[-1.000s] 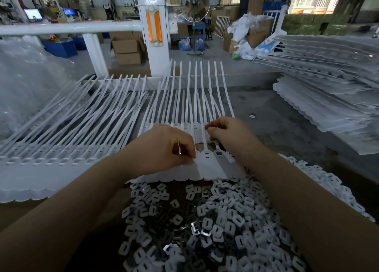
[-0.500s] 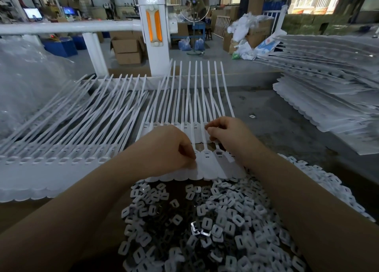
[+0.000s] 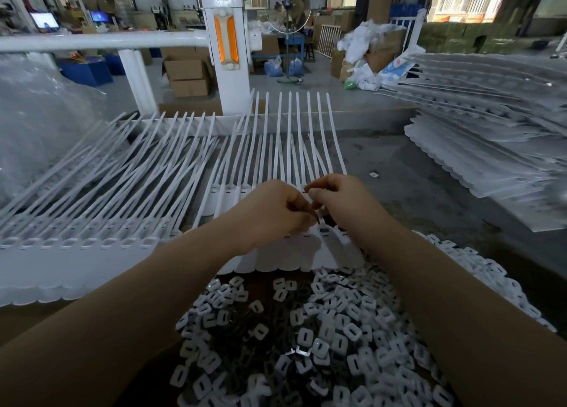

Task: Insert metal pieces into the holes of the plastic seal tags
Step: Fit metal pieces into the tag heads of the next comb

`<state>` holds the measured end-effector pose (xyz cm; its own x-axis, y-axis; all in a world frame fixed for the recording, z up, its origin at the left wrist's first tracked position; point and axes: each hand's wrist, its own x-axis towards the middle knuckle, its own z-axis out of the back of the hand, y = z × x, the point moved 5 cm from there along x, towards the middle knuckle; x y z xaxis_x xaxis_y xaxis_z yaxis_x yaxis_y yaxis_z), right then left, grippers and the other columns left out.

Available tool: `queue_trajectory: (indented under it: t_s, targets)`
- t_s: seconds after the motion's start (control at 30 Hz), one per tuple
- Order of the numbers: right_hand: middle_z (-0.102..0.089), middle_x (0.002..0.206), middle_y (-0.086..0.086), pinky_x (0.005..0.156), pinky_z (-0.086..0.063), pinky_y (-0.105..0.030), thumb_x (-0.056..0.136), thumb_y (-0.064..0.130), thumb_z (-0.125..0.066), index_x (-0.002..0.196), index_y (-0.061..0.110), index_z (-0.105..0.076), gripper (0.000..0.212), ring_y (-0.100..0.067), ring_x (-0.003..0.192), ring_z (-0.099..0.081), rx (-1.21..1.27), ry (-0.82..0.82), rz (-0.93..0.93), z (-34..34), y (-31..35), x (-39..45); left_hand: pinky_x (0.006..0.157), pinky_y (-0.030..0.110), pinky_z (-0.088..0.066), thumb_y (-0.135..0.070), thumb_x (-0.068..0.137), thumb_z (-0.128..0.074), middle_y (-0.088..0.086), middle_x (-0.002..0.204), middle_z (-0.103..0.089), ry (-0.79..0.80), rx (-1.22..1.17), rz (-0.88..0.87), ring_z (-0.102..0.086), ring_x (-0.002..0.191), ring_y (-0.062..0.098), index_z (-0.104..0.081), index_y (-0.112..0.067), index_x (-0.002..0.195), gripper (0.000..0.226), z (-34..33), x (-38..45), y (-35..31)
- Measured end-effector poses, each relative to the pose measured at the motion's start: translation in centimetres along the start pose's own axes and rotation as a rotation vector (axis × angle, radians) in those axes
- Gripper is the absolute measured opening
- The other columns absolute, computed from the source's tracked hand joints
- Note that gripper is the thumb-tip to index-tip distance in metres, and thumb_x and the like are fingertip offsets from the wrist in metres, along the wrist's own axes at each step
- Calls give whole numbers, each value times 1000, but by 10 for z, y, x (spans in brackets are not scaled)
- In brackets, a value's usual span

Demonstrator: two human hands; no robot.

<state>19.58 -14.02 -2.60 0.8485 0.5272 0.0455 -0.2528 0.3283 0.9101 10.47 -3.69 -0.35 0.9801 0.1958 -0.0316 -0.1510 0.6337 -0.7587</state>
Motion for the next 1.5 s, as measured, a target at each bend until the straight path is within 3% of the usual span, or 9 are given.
queue_trajectory:
  t_s: [0.1, 0.23, 0.37, 0.57, 0.67, 0.8, 1.13, 1.37, 1.5]
  targets:
    - [-67, 89, -5, 44, -43, -17, 95, 12, -56, 102, 16, -66, 14, -12, 63, -59, 19, -21, 4, 1, 1, 0, 59, 19, -55, -18, 91, -67, -3, 75, -74, 18, 35, 19, -69, 70, 7, -75, -22, 87, 10, -7, 11, -2]
    - [-66, 95, -9, 42, -42, -15, 96, 10, -53, 104, 13, -66, 16, -13, 66, -59, 55, -38, -6, 2, 1, 1, 37, 9, -36, -18, 91, -66, -11, 52, -60, 55, 50, 46, -51, 39, -6, -75, -14, 89, 11, -16, 20, -4]
    - [-66, 96, -12, 50, -40, -19, 95, 9, -53, 105, 11, -66, 17, -11, 63, -56, 54, -38, 3, 2, 0, 1, 35, 9, -35, -12, 91, -64, -7, 55, -59, 87, 71, 73, -50, 38, -4, -70, -14, 79, 13, -21, 26, -7]
    - [-67, 93, -9, 52, -44, -23, 96, 11, -53, 99, 17, -63, 12, -11, 64, -59, 71, -41, -1, 2, -2, 3, 34, 10, -33, -7, 92, -61, -14, 36, -51, 177, 100, 133, -45, 31, -4, -56, -20, 72, 25, -22, 31, -9]
    - [-66, 88, -3, 48, -43, -18, 96, 11, -53, 96, 20, -62, 12, -6, 61, -59, 65, -47, 6, 2, -3, 3, 38, 16, -37, -12, 90, -65, -12, 42, -53, 188, 157, 165, -46, 34, 0, -61, -17, 74, 17, -19, 32, -10]
    - [-64, 85, 0, 44, -42, -15, 96, 12, -54, 94, 22, -61, 13, -5, 60, -58, 55, -54, 5, 2, -2, 4, 52, 25, -39, -20, 86, -70, -3, 65, -55, 220, 241, 196, -49, 56, 11, -64, -16, 78, 11, -16, 34, -14]
    - [-64, 87, -2, 55, -48, -28, 96, 12, -55, 93, 22, -61, 12, -11, 68, -61, 58, -60, 14, 1, -4, 5, 76, 33, -50, -29, 80, -76, 5, 97, -68, 221, 283, 207, -63, 88, 20, -70, -14, 97, 23, -15, 35, -7]
    - [-65, 84, -3, 53, -51, -26, 95, 14, -54, 93, 24, -63, 13, -13, 66, -61, 48, -59, 10, 2, -4, 4, 58, 24, -37, -38, 88, -70, 0, 85, -66, 180, 299, 101, -56, 73, 11, -73, -15, 94, 24, -16, 28, -4]
    - [-65, 86, -4, 53, -52, -25, 96, 14, -54, 98, 21, -63, 12, -15, 65, -60, 48, -55, 7, 2, -4, 4, 62, 23, -46, -32, 91, -67, 1, 85, -70, 184, 292, 26, -64, 77, 16, -74, -17, 89, 17, -9, 22, -3]
